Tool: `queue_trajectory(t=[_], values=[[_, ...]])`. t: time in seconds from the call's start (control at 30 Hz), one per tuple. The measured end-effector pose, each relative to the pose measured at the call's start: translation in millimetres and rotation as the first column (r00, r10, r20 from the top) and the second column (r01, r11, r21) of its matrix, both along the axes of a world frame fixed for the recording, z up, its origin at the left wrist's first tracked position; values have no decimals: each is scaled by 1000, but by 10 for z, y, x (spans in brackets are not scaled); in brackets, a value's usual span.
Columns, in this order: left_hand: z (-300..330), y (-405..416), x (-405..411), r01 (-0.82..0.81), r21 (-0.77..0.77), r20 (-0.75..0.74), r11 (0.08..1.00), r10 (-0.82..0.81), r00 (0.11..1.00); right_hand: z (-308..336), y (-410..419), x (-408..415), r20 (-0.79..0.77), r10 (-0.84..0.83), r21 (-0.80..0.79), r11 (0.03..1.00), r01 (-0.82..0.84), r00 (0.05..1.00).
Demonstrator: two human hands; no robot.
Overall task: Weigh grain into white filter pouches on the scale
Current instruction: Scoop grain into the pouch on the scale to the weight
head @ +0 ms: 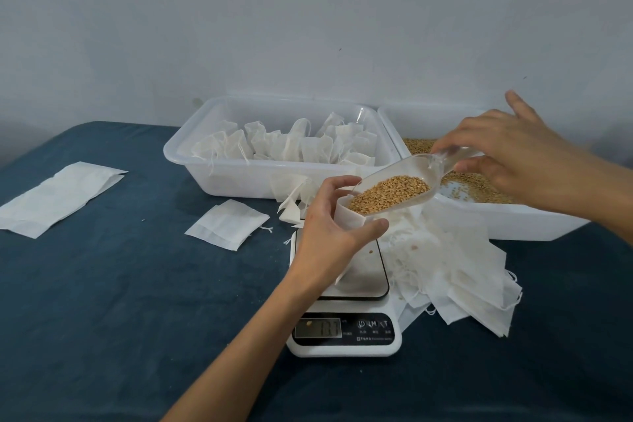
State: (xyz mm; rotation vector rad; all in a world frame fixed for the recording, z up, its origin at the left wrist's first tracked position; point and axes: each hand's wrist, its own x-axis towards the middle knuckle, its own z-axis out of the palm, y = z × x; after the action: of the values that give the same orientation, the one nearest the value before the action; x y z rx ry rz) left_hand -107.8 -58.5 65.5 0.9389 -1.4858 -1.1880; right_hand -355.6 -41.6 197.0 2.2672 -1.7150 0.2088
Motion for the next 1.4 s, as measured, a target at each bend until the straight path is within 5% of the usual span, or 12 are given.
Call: queue_trajectory(t=[1.4], values=[[43, 28, 0, -19, 8, 5, 1000, 19, 1000, -3, 7, 12, -2, 2, -21, 1000, -2, 1000]])
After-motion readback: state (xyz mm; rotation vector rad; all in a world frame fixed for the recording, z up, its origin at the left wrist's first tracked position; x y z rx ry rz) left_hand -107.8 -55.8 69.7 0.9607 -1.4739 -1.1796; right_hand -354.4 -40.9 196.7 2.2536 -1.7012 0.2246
